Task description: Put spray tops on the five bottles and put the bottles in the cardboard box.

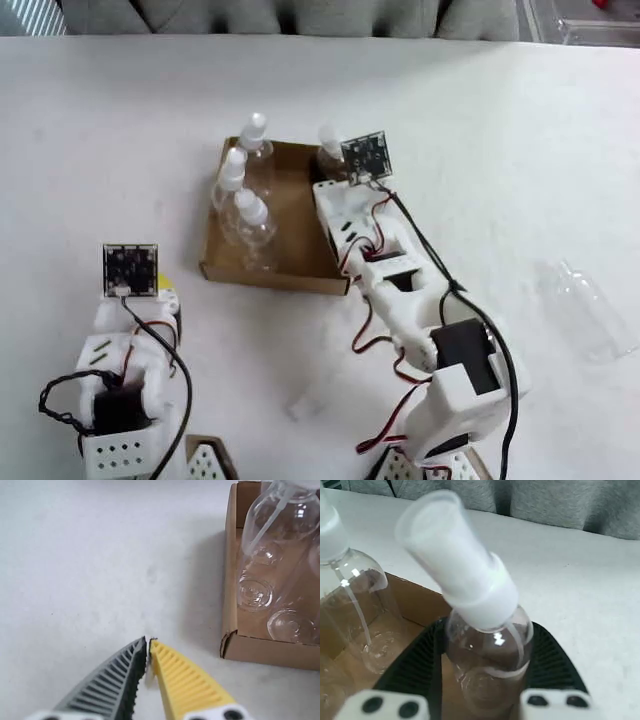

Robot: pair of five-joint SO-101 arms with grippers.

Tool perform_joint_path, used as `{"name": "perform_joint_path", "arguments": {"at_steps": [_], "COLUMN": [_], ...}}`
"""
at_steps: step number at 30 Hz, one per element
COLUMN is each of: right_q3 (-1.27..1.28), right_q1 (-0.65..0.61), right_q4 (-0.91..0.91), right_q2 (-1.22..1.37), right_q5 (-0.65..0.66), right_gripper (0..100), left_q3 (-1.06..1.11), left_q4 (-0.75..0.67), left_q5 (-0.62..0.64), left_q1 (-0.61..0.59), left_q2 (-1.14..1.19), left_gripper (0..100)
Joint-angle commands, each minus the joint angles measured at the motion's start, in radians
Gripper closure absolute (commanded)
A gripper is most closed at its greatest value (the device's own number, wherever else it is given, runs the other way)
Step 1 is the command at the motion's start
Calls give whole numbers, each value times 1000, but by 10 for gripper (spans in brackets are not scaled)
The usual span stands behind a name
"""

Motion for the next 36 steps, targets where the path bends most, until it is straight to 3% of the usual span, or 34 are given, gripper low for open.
{"name": "perform_joint_path", "arguments": {"at_steps": [1,6,14,36], "right_q3": [-12,-18,-14,-8], "right_q1": [-2,-4,-2,1], "right_q4": [15,19,21,-44], "right_q2": [-36,-38,-38,-50], "right_q5": [14,-64,-69,-68], "right_gripper": [840,828,610,608], "left_q3": [2,2,2,2], "left_q4": [-29,-31,-31,-31], "left_q5": [-9,-9,-9,-9], "left_q1": [15,15,15,15], "left_q2": [-4,-4,-4,-4], "left_gripper": [980,980,980,980]}}
